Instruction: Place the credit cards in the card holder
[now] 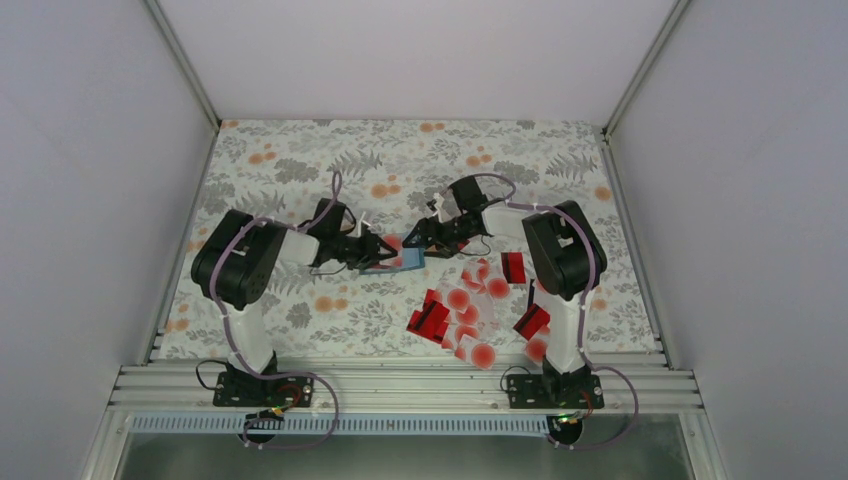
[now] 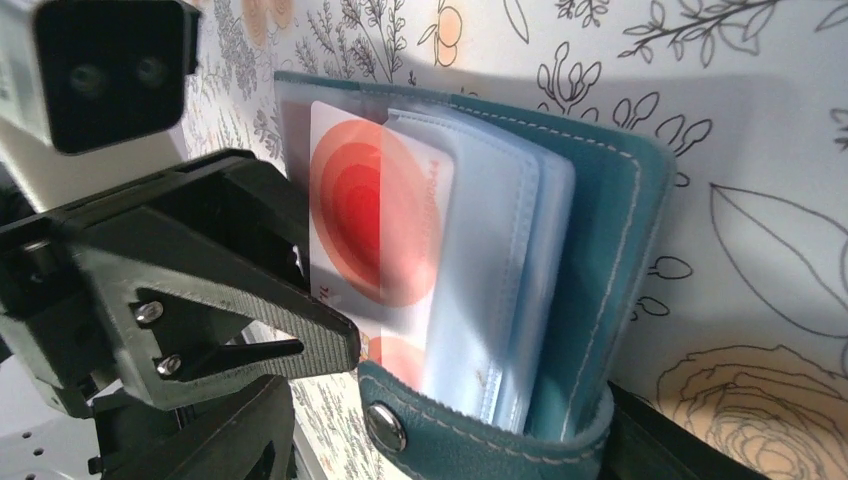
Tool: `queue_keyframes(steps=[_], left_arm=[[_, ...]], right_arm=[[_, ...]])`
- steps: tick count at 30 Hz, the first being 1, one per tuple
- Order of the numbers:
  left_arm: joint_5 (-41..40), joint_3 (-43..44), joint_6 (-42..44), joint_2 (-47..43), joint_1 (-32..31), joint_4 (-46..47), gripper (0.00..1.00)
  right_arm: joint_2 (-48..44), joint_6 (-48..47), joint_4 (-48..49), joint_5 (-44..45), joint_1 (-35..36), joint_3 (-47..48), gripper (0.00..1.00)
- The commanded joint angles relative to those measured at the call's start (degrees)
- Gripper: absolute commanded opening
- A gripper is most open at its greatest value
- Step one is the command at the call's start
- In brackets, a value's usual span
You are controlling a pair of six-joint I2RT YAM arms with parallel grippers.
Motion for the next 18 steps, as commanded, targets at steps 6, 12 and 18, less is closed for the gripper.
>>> queue_keyframes(steps=[6, 12, 18], left_arm=[[-9.0, 6.0, 9.5, -2.8, -1.2, -18.5, 0.37], [-14.5, 10.1, 12.8, -4.2, -2.0, -28.2, 0.43], [-19.1, 14.9, 15.4, -3.5, -3.2, -36.2, 0.6]], right_arm=[[-1.7, -1.3, -0.5, 2.9, 1.2, -2.5, 0.69], [-2.2, -1.2, -0.6, 4.2, 1.1, -2.5, 0.7], [-2.5, -0.7, -0.7, 5.0, 1.2, -1.7, 0.7]])
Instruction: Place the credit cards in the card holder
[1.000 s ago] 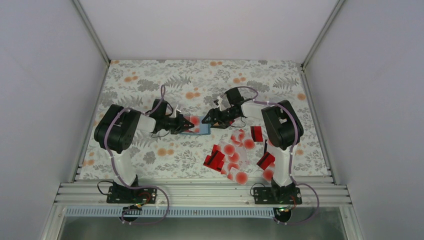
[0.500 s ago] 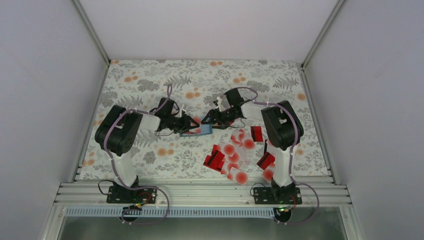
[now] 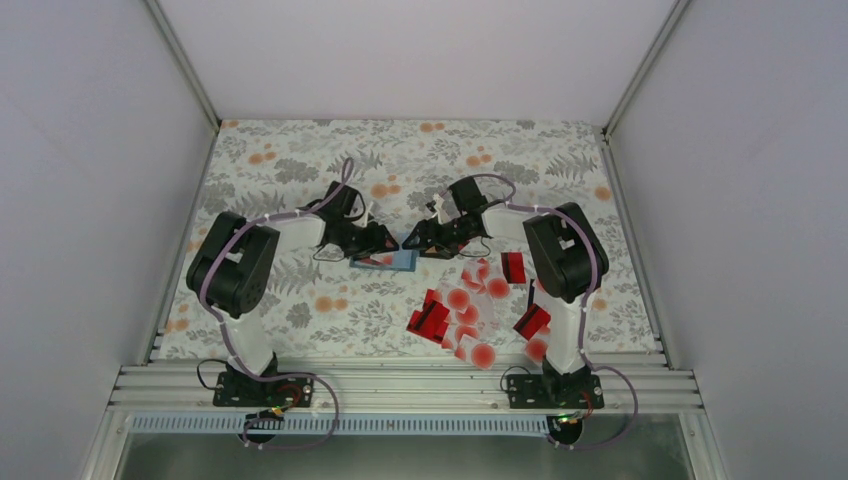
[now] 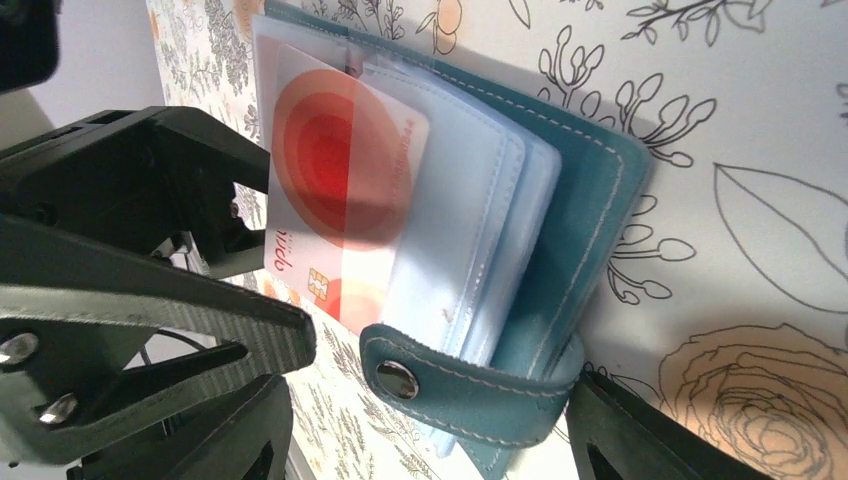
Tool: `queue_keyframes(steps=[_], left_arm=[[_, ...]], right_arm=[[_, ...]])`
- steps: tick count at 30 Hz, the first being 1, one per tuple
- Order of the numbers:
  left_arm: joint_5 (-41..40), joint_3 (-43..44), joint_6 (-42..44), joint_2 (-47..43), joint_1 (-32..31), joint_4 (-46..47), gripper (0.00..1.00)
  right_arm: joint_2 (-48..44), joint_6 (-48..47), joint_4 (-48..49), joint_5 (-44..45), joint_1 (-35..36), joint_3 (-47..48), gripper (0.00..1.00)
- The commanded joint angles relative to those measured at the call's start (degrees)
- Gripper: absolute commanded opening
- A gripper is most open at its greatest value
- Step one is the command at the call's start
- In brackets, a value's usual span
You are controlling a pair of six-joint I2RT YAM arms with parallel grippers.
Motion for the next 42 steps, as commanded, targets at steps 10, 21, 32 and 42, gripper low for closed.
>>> queue_keyframes(steps=[10, 21, 32, 42], left_arm=[[-12.8, 9.1, 6.9, 2.1, -4.2, -17.4, 0.84], [-17.4, 12.2, 10.7, 1.1, -5.9, -22.7, 1.0], [-18.3, 13.1, 13.1, -0.6, -5.7, -24.2, 1.0], [-10.7, 5.9, 11.7, -2.5, -3.2, -14.1, 1.0]], right_arm=[[-1.2, 0.3, -0.9, 3.7, 0.5, -0.1, 0.69], [-0.5, 1.7, -0.4, 1.6, 0.6, 2.4, 0.68], [0.5, 0.6, -2.2, 1.8, 0.4, 5.2, 0.67], [0.9, 2.2, -0.5, 0.5, -0.1, 4.6, 0.55]])
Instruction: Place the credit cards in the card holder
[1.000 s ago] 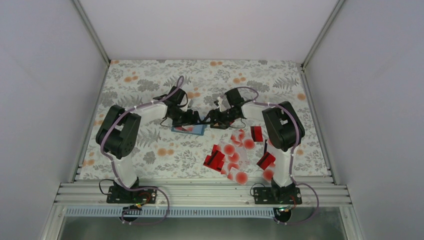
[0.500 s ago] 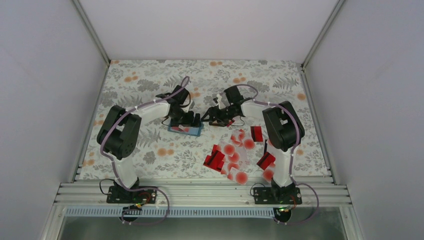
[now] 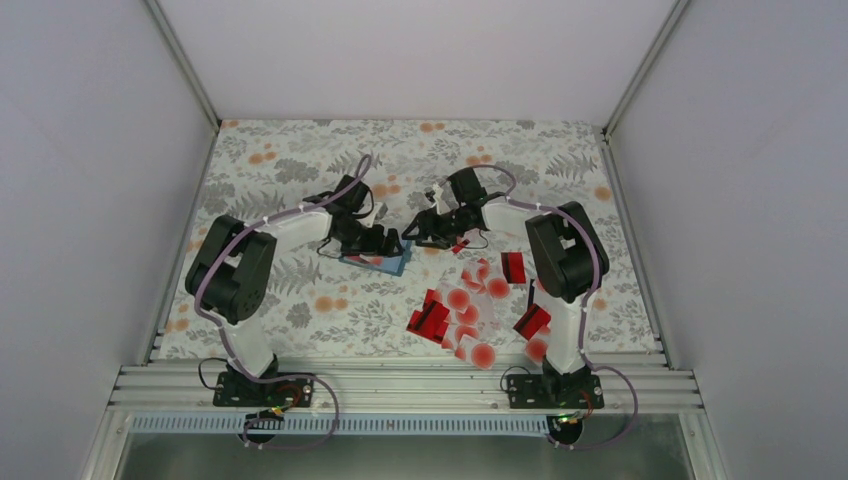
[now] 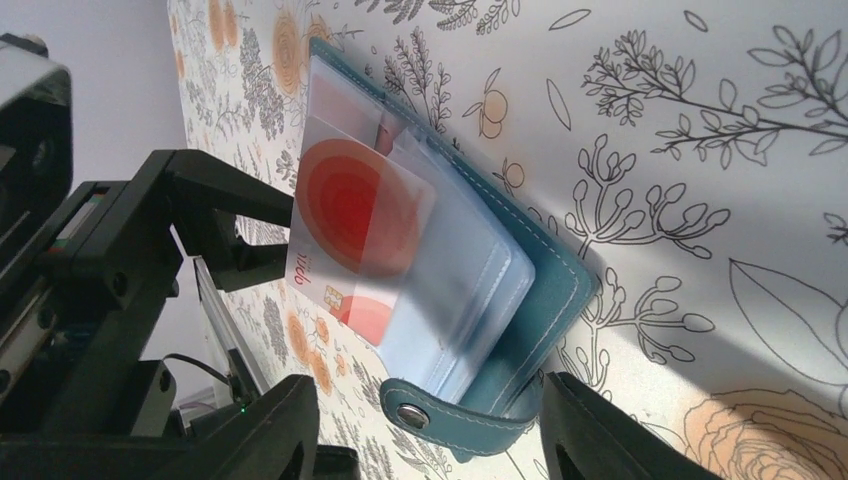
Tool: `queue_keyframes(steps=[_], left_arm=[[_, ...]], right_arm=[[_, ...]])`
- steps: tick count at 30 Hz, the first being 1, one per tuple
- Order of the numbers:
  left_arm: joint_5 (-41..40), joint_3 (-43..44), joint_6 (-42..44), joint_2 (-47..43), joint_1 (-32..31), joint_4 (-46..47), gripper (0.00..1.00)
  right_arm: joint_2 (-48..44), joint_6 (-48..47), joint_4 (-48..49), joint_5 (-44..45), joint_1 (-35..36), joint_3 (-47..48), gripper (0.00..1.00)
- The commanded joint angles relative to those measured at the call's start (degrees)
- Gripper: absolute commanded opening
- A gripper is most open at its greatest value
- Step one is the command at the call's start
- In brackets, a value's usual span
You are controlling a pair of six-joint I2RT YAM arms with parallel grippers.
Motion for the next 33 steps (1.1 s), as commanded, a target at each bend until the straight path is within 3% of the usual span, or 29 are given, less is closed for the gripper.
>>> queue_keyframes(steps=[1, 6, 10, 15, 22, 33], left_arm=[[0.4, -1.2, -0.4, -0.9, 1.1, 1.5, 1.0], [-4.9, 0.1, 0.3, -1.9, 1.0, -1.1, 0.97], [-4.6, 0.1, 0.5, -3.1, 0.4, -1.7, 0.92], [-2.3, -0.2, 0.2, -4.4, -0.6, -2.1, 0.93], [-10.2, 1.7, 3.2, -4.9, -0.5, -6.5, 0.94], [-7.7, 2.1, 4.4, -1.4, -0.7, -4.5, 0.86]], right_arm=[[1.4, 1.0, 0.8, -1.1, 0.0, 0.6, 0.52], [1.9, 1.7, 1.1, -1.6, 1.1, 0.8, 0.51], [2.1, 2.5, 0.6, -0.2, 1.6, 0.7, 0.51], [4.1, 3.2, -0.4, 1.3, 2.1, 1.1, 0.48], [5.2, 4.0, -0.2, 2.5, 2.7, 1.3, 0.45], [5.1, 4.6, 0.0, 3.4, 3.3, 0.7, 0.43]])
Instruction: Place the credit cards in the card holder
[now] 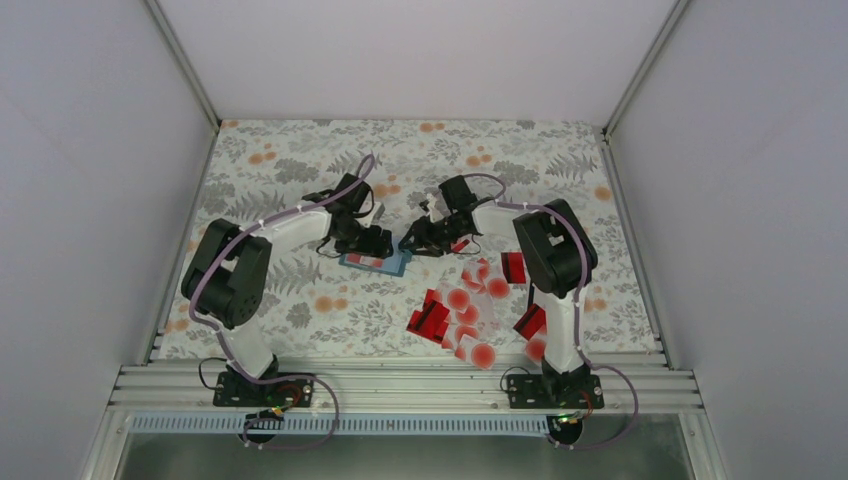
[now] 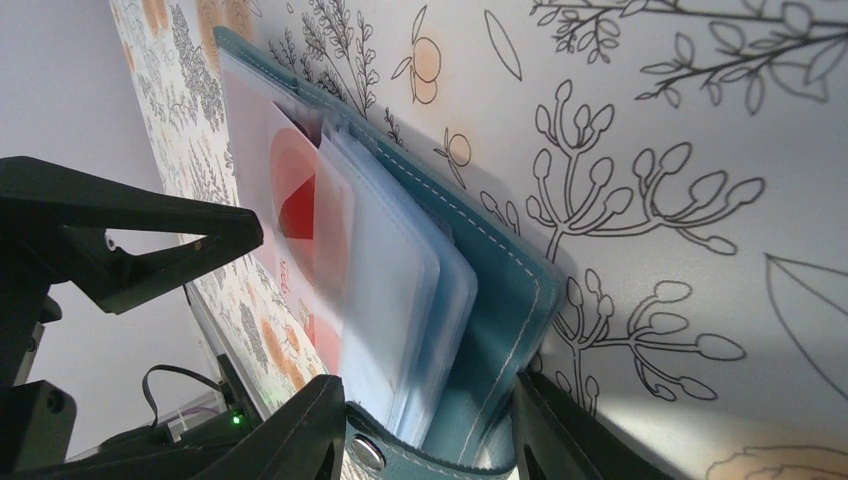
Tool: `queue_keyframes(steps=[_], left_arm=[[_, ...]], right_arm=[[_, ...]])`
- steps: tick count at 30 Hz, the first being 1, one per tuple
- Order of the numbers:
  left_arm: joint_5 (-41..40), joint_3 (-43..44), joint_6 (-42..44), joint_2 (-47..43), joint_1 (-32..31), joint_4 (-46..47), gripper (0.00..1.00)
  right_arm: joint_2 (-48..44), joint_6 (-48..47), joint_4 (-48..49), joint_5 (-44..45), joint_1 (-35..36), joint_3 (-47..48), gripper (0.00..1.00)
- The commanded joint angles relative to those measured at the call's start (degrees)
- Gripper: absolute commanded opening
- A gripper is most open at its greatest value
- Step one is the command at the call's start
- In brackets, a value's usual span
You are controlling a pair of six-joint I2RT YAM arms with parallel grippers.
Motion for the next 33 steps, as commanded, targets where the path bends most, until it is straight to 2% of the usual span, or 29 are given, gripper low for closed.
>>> queue_keyframes(steps=[1, 11, 22, 33], left_arm=[[-1.2, 1.3, 1.0, 1.4, -0.2, -0.2, 0.86], [-5.1, 1.6, 0.5, 2.4, -0.6, -1.0, 0.86], [3.5, 1.9, -1.2, 3.8, -0.9, 1.6, 0.85], [5.1, 3.2, -2.4, 5.0, -1.5, 1.9, 0.83]], right_arm=[[1.0, 0.6, -0.5, 2.5, 1.2, 0.0, 0.43], [0.3, 0.8, -0.2, 2.9, 1.5, -1.2, 0.43], [0.7, 0.6, 0.0, 2.7, 1.8, -1.2, 0.43], [0.7, 0.2, -0.1, 2.5, 1.9, -1.4, 0.43]])
